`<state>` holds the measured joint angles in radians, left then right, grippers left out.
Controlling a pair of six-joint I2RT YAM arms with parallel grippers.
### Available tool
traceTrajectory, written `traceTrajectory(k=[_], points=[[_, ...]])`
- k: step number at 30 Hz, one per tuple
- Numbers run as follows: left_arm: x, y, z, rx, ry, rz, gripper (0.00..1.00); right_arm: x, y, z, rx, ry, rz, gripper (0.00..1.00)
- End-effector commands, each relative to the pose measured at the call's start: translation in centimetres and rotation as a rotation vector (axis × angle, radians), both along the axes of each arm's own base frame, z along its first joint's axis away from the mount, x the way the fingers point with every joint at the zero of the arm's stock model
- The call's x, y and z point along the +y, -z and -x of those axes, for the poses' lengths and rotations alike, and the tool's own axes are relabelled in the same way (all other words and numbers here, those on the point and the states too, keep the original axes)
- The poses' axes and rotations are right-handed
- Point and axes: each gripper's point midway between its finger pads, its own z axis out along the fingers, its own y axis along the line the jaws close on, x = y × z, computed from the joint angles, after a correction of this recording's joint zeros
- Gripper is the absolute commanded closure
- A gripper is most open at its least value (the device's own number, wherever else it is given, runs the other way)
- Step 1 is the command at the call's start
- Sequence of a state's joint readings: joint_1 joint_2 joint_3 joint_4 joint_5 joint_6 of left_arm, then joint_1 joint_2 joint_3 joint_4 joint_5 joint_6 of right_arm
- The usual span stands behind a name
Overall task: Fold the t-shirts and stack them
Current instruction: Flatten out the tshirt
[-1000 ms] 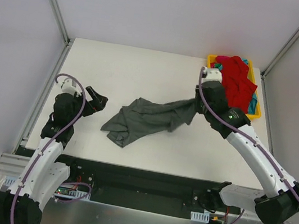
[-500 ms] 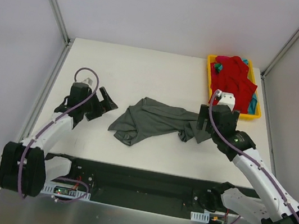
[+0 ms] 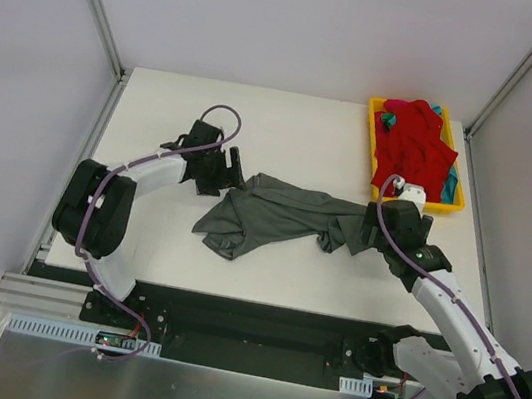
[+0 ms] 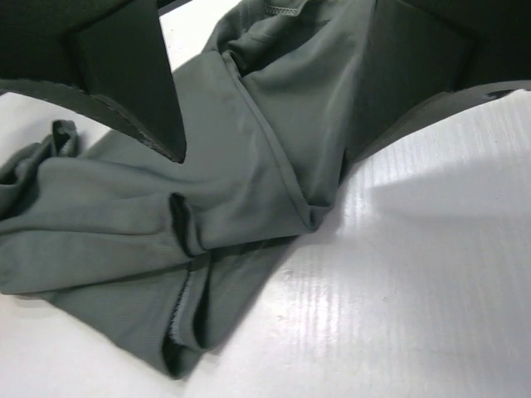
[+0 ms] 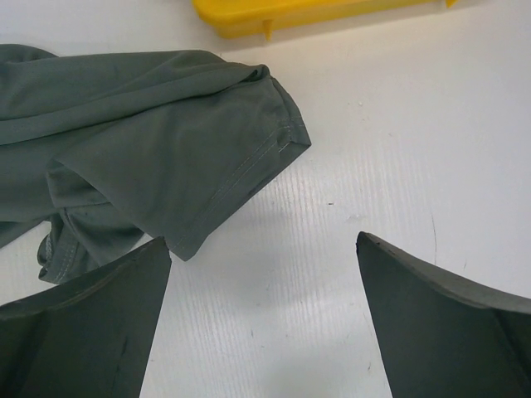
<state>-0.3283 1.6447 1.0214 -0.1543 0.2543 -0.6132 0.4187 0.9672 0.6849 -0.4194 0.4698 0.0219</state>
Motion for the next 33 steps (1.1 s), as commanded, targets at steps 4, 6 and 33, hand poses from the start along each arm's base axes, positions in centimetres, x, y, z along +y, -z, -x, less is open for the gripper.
traceTrajectory(k=[4,6,33], points=[[-0.3,1.3,-0.3,0.029,0.024,-0.095,0.30,0.6,-0.9,-0.8,-0.071,0.003,-0.088,0.04],[-0.7,1.4,-0.3,0.026,0.031,-0.108,0.32,0.6,-0.8,-0.9,-0.069,0.008,-0.089,0.04],[-1.9,0.5,-1.3,0.016,0.036,-0.108,1.00,0.9,0.3,-1.1,-0.029,-0.010,-0.114,0.04]])
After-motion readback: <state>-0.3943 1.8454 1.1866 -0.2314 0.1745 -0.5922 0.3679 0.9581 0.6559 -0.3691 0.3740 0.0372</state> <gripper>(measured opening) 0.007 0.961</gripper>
